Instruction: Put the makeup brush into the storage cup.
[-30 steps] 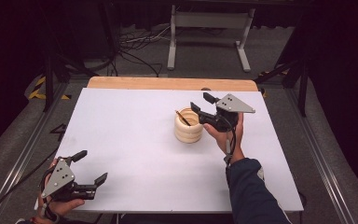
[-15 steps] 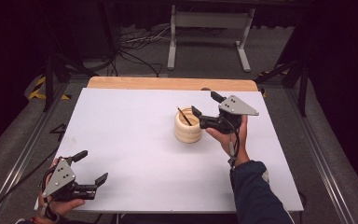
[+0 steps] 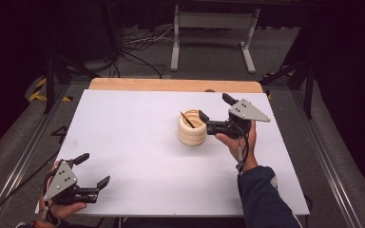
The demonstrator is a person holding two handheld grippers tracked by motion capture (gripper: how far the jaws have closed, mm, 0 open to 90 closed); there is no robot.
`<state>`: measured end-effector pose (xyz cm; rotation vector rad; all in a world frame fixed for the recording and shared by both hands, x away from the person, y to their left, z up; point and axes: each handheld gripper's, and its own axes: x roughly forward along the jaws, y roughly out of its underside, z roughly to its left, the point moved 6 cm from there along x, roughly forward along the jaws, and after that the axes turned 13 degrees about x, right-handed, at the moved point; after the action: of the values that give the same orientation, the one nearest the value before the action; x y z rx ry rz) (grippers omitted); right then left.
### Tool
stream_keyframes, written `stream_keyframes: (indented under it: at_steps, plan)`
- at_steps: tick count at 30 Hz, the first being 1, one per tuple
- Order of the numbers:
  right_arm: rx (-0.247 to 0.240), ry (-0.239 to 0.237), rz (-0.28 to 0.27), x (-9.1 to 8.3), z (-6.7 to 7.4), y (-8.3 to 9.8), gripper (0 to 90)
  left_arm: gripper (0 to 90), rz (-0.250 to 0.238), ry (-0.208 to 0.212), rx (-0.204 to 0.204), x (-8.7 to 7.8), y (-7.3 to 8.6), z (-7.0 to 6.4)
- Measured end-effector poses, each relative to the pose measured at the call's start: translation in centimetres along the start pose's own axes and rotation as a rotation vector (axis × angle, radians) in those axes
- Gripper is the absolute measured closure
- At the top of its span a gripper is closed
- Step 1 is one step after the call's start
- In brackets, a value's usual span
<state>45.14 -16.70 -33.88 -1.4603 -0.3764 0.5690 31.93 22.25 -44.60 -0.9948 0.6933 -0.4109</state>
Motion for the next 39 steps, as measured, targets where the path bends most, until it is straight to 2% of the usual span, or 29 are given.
stream_keyframes:
  at_steps: [10,19,28,39]
  plan:
    - [-0.007,0.004,-0.021,-0.7,-0.2,-0.2,5.1,5.3,0.001,-0.001,0.001,0.0,0.0,0.0]
    - [-0.018,0.012,-0.019,-1.4,-0.6,-0.2,5.2,5.2,0.002,0.001,-0.001,0.0,0.0,-0.1]
    - [-0.055,0.022,-0.014,-2.6,-0.8,-0.3,5.5,5.2,0.003,-0.003,-0.005,0.1,0.0,0.0]
    - [-0.075,0.038,-0.022,-4.4,-1.5,-0.3,5.7,5.3,0.007,-0.004,-0.001,0.1,0.0,-0.1]
